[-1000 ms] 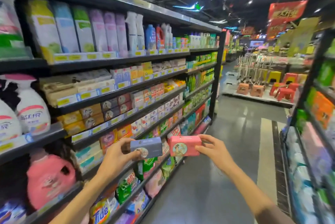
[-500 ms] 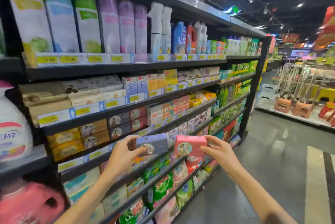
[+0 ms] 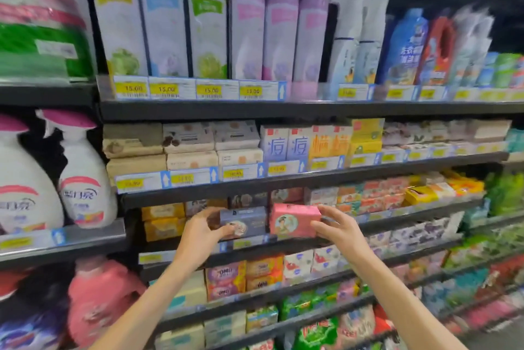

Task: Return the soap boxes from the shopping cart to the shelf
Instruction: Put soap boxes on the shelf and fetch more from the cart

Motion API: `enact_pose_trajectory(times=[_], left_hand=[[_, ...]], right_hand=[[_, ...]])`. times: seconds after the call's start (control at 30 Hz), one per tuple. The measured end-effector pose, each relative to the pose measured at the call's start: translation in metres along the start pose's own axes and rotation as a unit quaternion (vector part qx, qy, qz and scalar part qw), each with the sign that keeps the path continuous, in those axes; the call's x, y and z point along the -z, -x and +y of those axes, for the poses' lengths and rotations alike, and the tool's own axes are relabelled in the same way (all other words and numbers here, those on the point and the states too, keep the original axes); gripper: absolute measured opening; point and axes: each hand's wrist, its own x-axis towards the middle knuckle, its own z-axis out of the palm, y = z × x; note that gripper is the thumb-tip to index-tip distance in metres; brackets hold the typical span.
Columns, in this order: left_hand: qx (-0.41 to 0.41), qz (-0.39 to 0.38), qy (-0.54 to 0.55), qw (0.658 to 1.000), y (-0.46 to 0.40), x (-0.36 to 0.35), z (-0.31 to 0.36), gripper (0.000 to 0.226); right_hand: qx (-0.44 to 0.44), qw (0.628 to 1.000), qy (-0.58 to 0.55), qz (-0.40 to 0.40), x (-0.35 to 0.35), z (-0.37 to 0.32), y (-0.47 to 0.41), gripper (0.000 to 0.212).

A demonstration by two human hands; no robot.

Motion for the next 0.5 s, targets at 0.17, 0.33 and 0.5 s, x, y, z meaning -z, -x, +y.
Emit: enact_pose_trajectory(times=[0.17,0.33,0.5], left_hand=[[0.061,0.031,-0.04,0.997,-0.015,-0.018,0.0,0.055],[0.113,0.046,-0.07,0.99,-0.02,-0.048,-0.001,0.055],[0.121,0.092,-0.134,0.979,-0.018,-0.073,0.006,0.039]], right_hand=[[0.017,0.998,0.028,-0.049,0.009,0.014,-0.043,0.041],[0.03,0.996,0.05,-0.074,0.02,0.025,-0.064,0.052],[0.033,0.996,0.054,-0.069,0.03,0.035,-0.07,0.047]])
